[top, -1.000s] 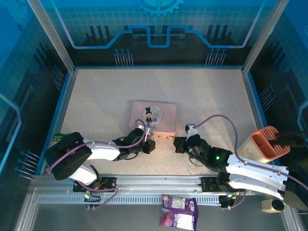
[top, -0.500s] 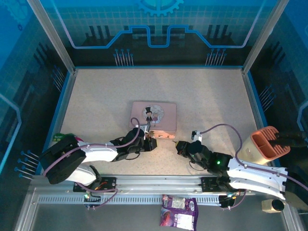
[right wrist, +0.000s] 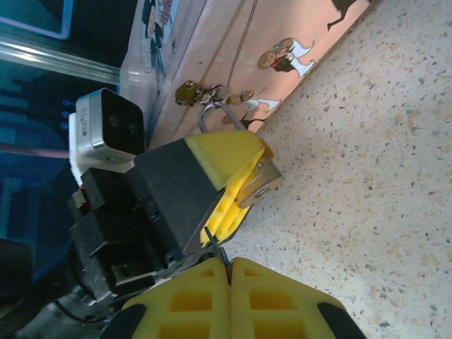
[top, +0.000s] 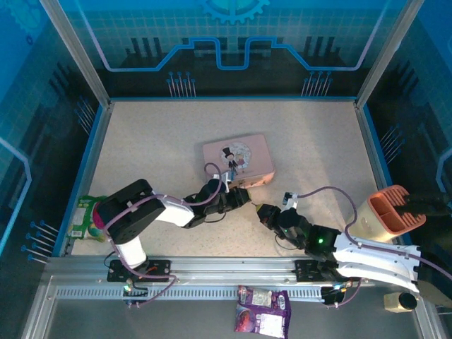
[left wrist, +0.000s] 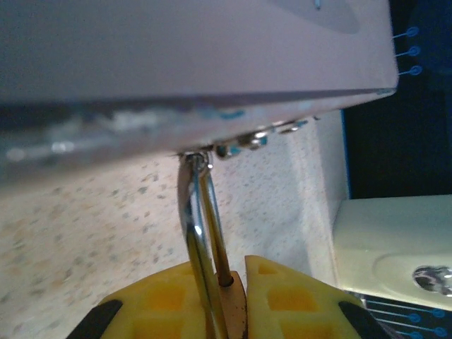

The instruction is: Unlock a padlock with a key

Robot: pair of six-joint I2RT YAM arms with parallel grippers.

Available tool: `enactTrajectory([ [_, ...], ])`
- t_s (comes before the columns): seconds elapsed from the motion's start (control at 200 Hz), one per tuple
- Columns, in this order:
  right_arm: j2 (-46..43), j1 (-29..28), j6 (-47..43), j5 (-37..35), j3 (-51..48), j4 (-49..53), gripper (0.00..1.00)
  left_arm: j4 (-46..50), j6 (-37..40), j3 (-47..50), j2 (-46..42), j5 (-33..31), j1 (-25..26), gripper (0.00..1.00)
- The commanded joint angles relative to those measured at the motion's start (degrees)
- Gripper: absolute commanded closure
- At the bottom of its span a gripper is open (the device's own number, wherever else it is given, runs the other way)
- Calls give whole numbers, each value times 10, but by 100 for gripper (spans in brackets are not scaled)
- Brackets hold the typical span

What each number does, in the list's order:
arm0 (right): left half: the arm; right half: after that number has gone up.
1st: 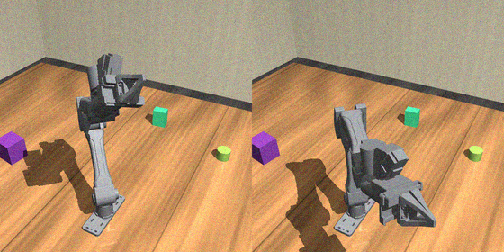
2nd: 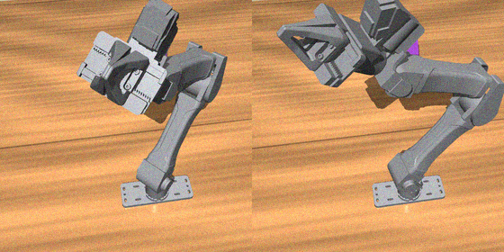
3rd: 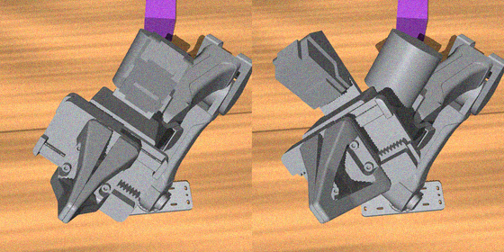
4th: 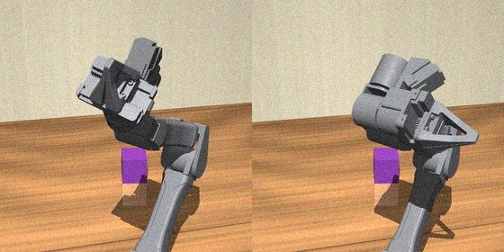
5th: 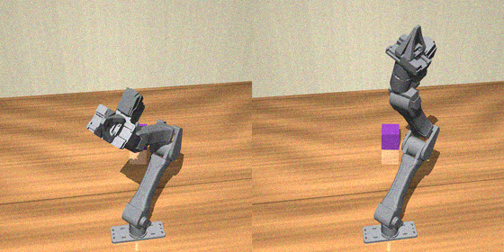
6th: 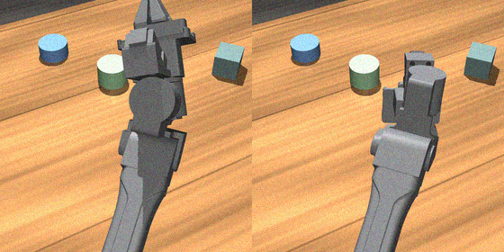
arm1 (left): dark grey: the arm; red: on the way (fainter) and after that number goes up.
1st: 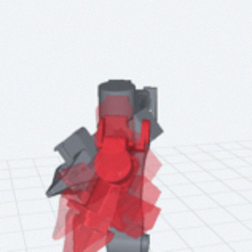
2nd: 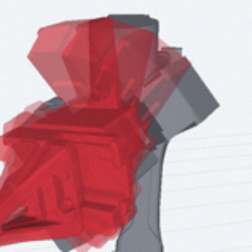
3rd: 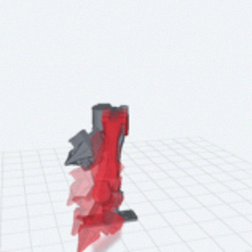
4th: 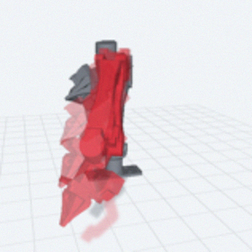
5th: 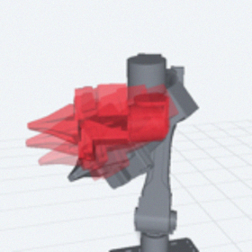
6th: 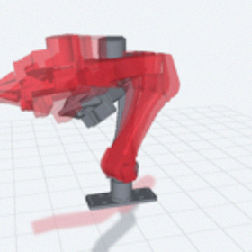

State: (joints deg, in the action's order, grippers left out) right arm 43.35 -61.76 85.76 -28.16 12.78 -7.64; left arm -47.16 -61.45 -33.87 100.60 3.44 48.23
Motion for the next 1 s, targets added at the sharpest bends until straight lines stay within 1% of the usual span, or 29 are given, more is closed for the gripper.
enactTrajectory([
  [0.0,-27,-6,44,-40,-15,16,100,-140,-58,-31,6,36,4,100],
  [0.075,-34,1,59,-40,-23,9,100,-157,-76,-29,14,31,4,100],
  [0.19,-21,22,52,-8,-10,-10,100,-200,-112,-11,24,12,6,100],
  [0.26,-3,29,65,5,-8,-23,100,-210,-124,-4,22,-2,8,100],
  [0.365,31,42,79,25,-11,-67,100,-204,-134,-2,15,-11,7,100],
  [0.45,52,47,82,34,-6,-75,100,-200,-135,-2,9,-13,8,100],
  [0.51,61,49,83,38,-3,-99,100,-194,-137,1,3,-17,8,100],
  [0.665,54,55,93,35,2,-81,100,-173,-134,9,-18,-27,7,100],
  [0.806,52,66,108,45,-3,-86,100,-158,-132,10,-31,-32,8,100],
  [0.996,58,66,130,52,3,-91,100,-146,-125,11,-42,-50,16,100],
])
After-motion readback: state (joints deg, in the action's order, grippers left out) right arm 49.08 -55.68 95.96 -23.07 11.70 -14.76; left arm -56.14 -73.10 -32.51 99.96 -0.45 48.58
